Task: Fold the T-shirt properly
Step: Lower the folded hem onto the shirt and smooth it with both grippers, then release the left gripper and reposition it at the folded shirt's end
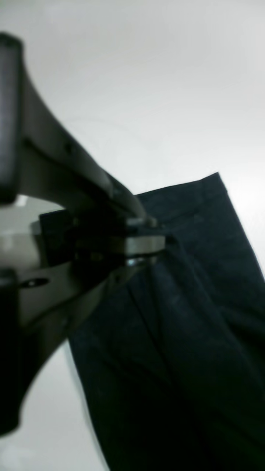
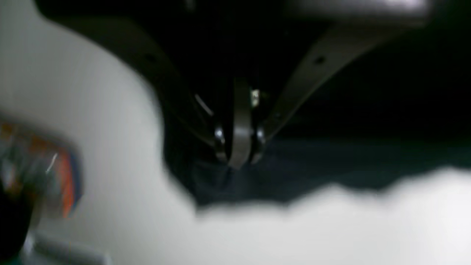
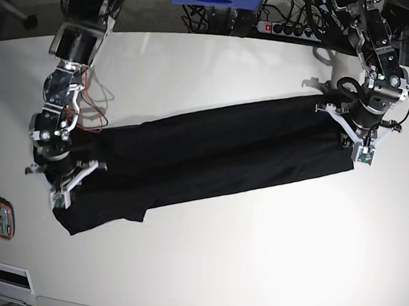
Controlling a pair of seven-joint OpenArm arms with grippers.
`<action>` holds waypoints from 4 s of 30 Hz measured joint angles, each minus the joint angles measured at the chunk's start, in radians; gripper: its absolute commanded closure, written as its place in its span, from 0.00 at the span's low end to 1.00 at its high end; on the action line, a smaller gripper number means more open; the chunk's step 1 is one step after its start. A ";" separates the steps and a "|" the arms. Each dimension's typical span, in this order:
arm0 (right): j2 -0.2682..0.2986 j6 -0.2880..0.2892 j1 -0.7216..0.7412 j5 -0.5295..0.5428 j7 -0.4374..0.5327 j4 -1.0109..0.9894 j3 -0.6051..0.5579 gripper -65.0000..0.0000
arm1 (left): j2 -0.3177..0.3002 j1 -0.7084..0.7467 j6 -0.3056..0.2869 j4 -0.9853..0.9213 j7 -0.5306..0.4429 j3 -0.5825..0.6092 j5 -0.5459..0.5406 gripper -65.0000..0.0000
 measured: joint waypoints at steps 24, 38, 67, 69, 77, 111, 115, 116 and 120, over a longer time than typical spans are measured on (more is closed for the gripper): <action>-0.002 0.003 -0.074 0.005 0.019 0.109 0.060 1.00 | 0.002 0.039 0.000 -0.002 0.000 0.002 0.000 1.00; -0.002 0.003 -0.125 0.009 -0.009 0.110 0.060 1.00 | 0.002 0.042 0.000 -0.002 0.001 0.002 0.001 1.00; -0.002 -0.001 -0.116 0.010 -0.065 0.271 0.053 0.67 | 0.028 -0.030 0.002 -0.037 0.001 0.007 0.010 0.59; -0.002 -0.001 -0.116 0.010 -0.066 0.270 0.046 0.67 | 0.029 -0.060 -0.001 -0.107 -0.007 0.009 -0.003 0.59; -0.005 0.003 -0.117 0.017 -0.065 0.273 0.023 0.67 | 0.029 -0.081 -0.004 -0.221 -0.008 0.068 -0.007 0.58; -0.002 -0.001 -0.123 0.013 -0.066 0.382 0.021 0.67 | -0.175 -0.362 0.000 -0.632 -0.165 0.204 0.002 0.58; -0.005 0.002 -0.169 0.018 -0.066 0.426 0.018 0.67 | -0.170 -0.290 0.000 -0.471 -0.157 0.203 0.008 0.58; -0.005 0.003 -0.175 0.029 -0.065 0.433 0.019 0.67 | -0.171 -0.273 0.000 -0.433 -0.158 0.203 0.009 0.58; -0.015 0.005 -0.172 0.128 -0.064 0.444 0.018 0.67 | -0.171 -0.226 0.000 -0.293 -0.160 0.204 0.008 0.58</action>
